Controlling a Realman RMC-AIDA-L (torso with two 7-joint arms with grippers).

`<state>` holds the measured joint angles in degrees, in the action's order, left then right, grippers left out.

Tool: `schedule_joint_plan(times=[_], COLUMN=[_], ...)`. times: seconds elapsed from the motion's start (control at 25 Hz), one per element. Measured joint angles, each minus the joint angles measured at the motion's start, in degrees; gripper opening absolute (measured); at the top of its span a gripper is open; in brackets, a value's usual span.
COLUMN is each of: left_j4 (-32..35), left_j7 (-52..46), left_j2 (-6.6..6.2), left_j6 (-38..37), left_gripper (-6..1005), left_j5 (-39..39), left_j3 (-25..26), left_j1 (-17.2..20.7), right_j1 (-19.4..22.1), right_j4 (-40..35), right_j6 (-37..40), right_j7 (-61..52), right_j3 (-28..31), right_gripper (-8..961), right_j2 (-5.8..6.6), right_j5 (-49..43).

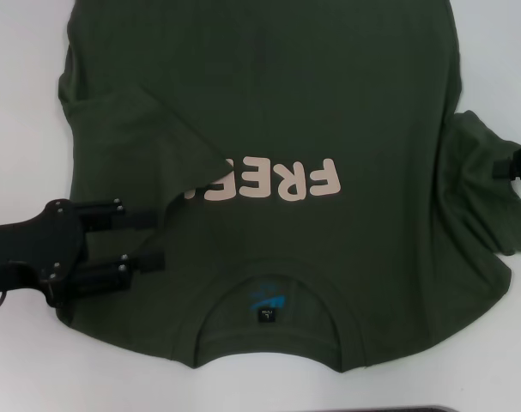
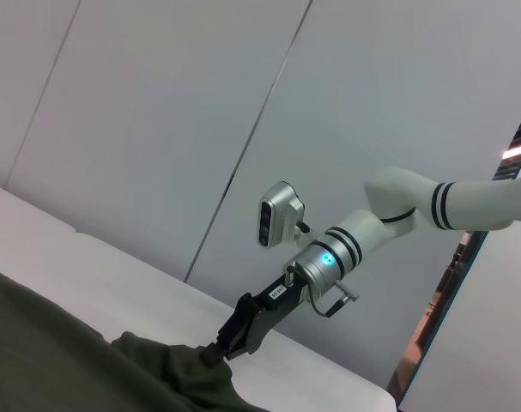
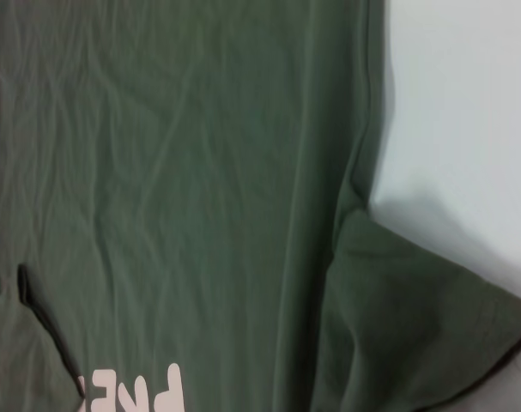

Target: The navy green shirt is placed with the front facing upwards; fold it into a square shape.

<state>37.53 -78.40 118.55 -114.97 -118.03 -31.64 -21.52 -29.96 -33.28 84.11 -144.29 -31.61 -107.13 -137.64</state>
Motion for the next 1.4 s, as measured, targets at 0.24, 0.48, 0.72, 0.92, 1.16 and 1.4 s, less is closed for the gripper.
schedule_joint_plan(times=[0.24,0.48,0.72,0.92,1.16,1.4], left_j4=[0.0,0.0,0.0,0.0,0.0,0.0], left_j7=[0.0,0.0,0.0,0.0,0.01,0.0], left_j2=[0.03,0.09,0.18,0.18,0.17,0.17], left_j6=[-0.04,-0.07,-0.18,-0.18,-0.18,-0.42], left_gripper=[581,581,581,581,581,581], left_j5=[0.0,0.0,0.0,0.0,0.0,0.0], left_j3=[0.0,0.21,0.65,0.64,0.62,0.67], left_j1=[-0.01,-0.01,-0.03,-0.07,-0.1,-0.1], right_j1=[0.79,2.9,4.08,4.31,4.37,4.52], right_j4=[-0.68,-4.02,-6.81,-8.33,-9.65,-10.2], right_j6=[1.14,1.81,3.32,3.63,4.16,5.33], right_j7=[-0.44,-2.72,-3.85,-4.9,-6.08,-6.38], right_j3=[0.39,0.73,4.01,4.57,5.43,6.23], right_gripper=[11,11,11,11,12,12], right_j2=[0.78,1.77,2.29,2.68,3.12,3.24], right_j5=[0.01,0.06,0.07,-0.9,-1.5,-1.55])
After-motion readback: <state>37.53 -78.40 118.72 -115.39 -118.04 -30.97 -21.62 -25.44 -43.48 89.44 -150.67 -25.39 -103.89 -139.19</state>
